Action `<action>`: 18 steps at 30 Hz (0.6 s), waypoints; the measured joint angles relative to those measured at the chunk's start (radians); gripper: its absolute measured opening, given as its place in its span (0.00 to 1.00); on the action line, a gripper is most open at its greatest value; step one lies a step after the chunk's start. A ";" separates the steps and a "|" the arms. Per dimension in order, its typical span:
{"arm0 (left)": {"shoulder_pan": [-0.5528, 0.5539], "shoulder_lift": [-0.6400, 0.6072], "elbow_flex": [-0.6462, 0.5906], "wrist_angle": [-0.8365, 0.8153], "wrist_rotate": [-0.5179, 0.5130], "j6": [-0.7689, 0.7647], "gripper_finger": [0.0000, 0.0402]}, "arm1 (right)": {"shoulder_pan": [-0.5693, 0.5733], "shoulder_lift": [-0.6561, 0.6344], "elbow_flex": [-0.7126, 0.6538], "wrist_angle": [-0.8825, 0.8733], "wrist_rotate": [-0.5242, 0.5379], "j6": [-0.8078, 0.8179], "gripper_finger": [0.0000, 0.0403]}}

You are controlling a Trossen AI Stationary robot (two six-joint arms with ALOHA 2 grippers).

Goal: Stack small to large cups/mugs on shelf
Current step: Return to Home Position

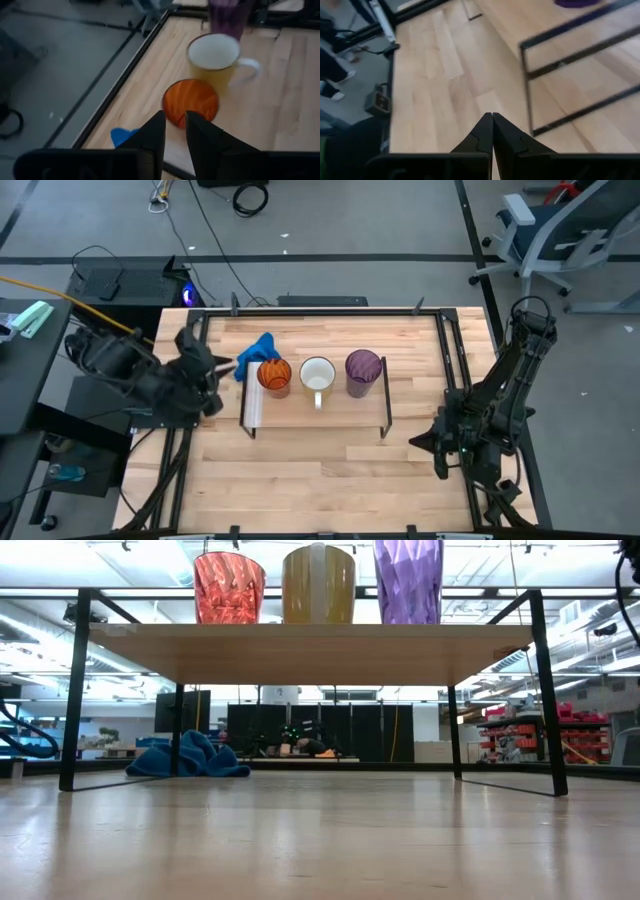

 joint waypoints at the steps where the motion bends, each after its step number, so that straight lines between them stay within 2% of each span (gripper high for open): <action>1: -0.017 0.007 0.000 0.012 -0.019 0.000 0.21 | 0.001 0.000 0.000 0.018 0.002 -0.022 0.03; 5: -0.064 0.017 -0.001 0.157 -0.033 0.097 0.22 | -0.008 0.000 0.000 0.136 0.021 -0.167 0.03; 7: -0.071 0.021 -0.001 0.300 0.023 0.223 0.23 | -0.016 -0.001 0.000 0.200 0.003 -0.253 0.03; 12: -0.035 0.027 0.000 0.661 0.346 0.585 0.22 | -0.029 -0.020 0.000 0.272 -0.017 -0.391 0.03; 15: 0.015 0.035 0.000 0.767 0.577 0.728 0.21 | -0.030 -0.031 0.000 0.275 -0.017 -0.416 0.03; 18: 0.093 0.044 0.000 0.810 0.798 0.800 0.20 | -0.030 -0.037 0.000 0.278 -0.017 -0.430 0.03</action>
